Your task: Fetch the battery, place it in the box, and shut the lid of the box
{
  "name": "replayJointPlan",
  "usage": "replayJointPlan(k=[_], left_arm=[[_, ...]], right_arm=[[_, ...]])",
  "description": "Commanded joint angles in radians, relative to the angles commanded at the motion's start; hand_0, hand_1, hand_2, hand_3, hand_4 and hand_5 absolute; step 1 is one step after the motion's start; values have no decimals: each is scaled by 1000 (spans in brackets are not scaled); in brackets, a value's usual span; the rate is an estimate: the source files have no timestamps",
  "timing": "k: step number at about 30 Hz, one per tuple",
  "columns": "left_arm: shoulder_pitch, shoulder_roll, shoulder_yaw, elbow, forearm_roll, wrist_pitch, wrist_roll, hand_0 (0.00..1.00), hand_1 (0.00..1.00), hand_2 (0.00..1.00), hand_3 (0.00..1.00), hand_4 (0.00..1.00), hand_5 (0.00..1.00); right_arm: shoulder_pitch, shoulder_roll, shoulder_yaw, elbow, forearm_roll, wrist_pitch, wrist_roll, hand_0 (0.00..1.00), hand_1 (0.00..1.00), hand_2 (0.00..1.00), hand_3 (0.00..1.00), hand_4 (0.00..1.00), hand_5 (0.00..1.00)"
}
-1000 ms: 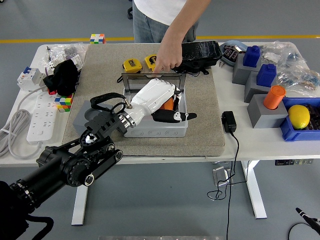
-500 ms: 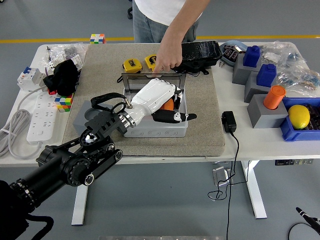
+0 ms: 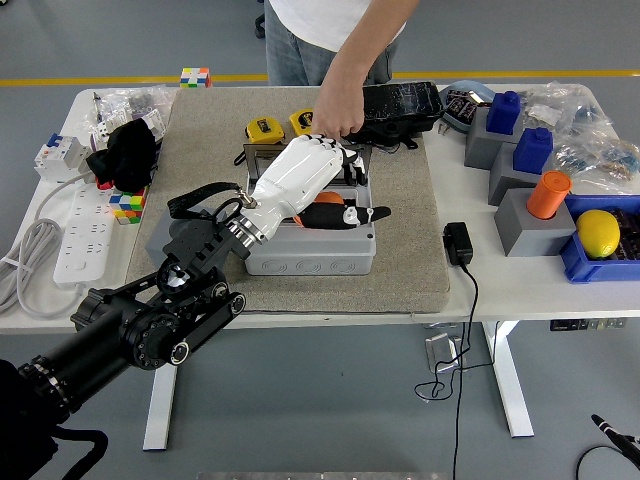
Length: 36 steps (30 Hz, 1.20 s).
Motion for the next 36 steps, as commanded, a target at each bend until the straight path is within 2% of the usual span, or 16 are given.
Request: replayJointPlan(k=[1, 2, 5, 7, 8, 13, 14, 16, 24, 25, 26, 31, 32, 36], left_arm=[[1, 0, -1, -8, 6, 8, 2, 604, 680, 562, 530, 992, 998], [3, 0, -7, -21, 10, 4, 1, 756, 877, 792, 706, 998, 998], [10, 0, -22, -62, 14, 2, -3, 756, 877, 792, 706, 998, 998], [17, 0, -35, -111, 27, 3, 9, 756, 877, 792, 706, 998, 998], [19, 0, -39, -127, 32, 3, 14, 998, 998, 998, 937, 998, 998], [29, 6, -58, -186, 47, -2, 31, 998, 998, 998, 937, 998, 998], [31, 9, -61, -195, 52, -7, 37, 998, 998, 998, 989, 998, 998], [34, 13, -67, -204, 59, -19, 51, 998, 998, 998, 989, 998, 998], [45, 39, -106, -252, 70, -154, 141, 998, 998, 998, 998, 998, 998], [44, 43, -114, -255, 66, -180, 155, 998, 998, 998, 998, 998, 998], [44, 47, -123, -259, 66, -202, 168, 998, 998, 972, 932, 998, 998], [36, 74, -172, -315, 69, -313, 236, 998, 998, 972, 932, 998, 998], [35, 78, -180, -323, 74, -328, 244, 922, 864, 823, 811, 998, 998], [29, 92, -208, -332, 87, -371, 263, 922, 864, 823, 811, 998, 998]], right_arm=[[0, 0, 1, 0, -1, 0, 0, 911, 885, 821, 920, 998, 998], [0, 0, 0, 0, 1, 0, 0, 910, 884, 819, 919, 998, 998], [-2, 1, 7, 0, -5, 1, -1, 910, 884, 819, 919, 998, 998], [-4, 1, 15, 0, -12, 1, -2, 910, 884, 819, 919, 998, 998], [-5, 2, 16, 0, -13, 1, -2, 911, 881, 817, 920, 998, 998], [-6, 2, 6, 0, -4, 1, 0, 911, 881, 817, 920, 998, 998], [-5, 2, 3, 0, 0, 1, 0, 910, 882, 816, 920, 998, 998], [-5, 2, -1, 0, 4, 0, 1, 910, 882, 816, 920, 998, 998], [-9, 3, 9, 0, -4, 1, -1, 911, 881, 816, 920, 998, 998], [-10, 3, 9, 0, -3, 0, -1, 911, 881, 816, 920, 998, 998], [-10, 3, 9, 0, -3, 1, -1, 910, 880, 814, 920, 998, 998], [-9, 2, 4, 0, 2, 0, 0, 910, 880, 814, 920, 998, 998], [-9, 2, 5, 0, 2, 0, 0, 909, 879, 814, 920, 998, 998], [-8, 3, 11, 0, -2, 0, -1, 909, 879, 814, 920, 998, 998]])
